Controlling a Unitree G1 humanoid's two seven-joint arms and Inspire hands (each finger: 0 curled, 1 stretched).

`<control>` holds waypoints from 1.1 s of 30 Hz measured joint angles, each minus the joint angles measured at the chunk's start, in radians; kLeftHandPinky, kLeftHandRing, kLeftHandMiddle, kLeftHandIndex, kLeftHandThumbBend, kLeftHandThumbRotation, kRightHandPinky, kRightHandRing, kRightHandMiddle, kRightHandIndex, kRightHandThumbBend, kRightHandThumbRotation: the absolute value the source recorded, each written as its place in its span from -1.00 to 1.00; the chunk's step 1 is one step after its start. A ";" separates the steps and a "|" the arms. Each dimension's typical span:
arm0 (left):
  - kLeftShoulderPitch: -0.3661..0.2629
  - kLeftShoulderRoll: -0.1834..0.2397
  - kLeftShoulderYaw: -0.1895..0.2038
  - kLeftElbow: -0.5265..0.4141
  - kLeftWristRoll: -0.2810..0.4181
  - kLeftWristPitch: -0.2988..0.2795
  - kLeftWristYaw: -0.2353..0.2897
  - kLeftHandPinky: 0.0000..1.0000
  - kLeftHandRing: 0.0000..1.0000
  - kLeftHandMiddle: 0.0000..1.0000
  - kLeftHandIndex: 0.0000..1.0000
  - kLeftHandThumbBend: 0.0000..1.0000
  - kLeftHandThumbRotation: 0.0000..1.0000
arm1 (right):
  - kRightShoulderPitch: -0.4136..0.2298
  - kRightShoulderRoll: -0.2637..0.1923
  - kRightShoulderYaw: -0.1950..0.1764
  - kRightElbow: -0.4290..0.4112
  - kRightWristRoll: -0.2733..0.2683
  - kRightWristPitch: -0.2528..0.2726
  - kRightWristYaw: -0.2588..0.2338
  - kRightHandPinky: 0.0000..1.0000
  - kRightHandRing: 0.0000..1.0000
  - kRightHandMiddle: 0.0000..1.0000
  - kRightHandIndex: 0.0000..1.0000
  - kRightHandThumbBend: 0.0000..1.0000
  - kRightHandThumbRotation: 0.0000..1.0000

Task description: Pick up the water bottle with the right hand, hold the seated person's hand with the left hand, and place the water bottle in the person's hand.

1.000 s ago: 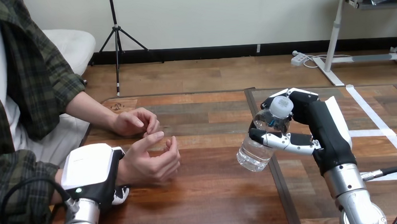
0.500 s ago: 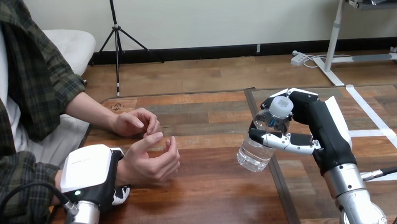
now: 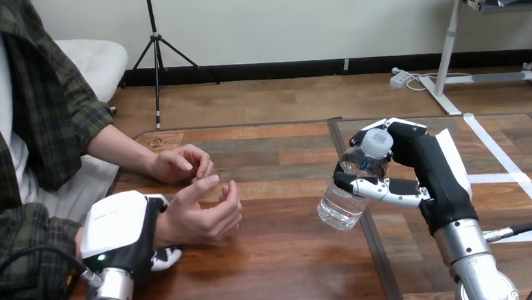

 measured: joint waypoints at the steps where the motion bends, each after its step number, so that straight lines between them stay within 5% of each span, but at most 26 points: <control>1: 0.000 -0.002 0.001 0.000 -0.008 -0.008 0.000 -0.03 0.01 0.05 0.05 0.60 -1.00 | 0.000 0.000 0.000 0.000 0.000 0.000 0.000 -0.22 -0.14 -0.04 -0.01 0.45 -1.00; 33: 0.011 -0.047 -0.002 -0.008 -0.072 -0.091 0.029 -0.01 0.03 0.08 0.08 0.60 -1.00 | 0.000 -0.001 0.000 0.000 -0.003 0.000 0.000 -0.23 -0.14 -0.04 -0.02 0.45 -1.00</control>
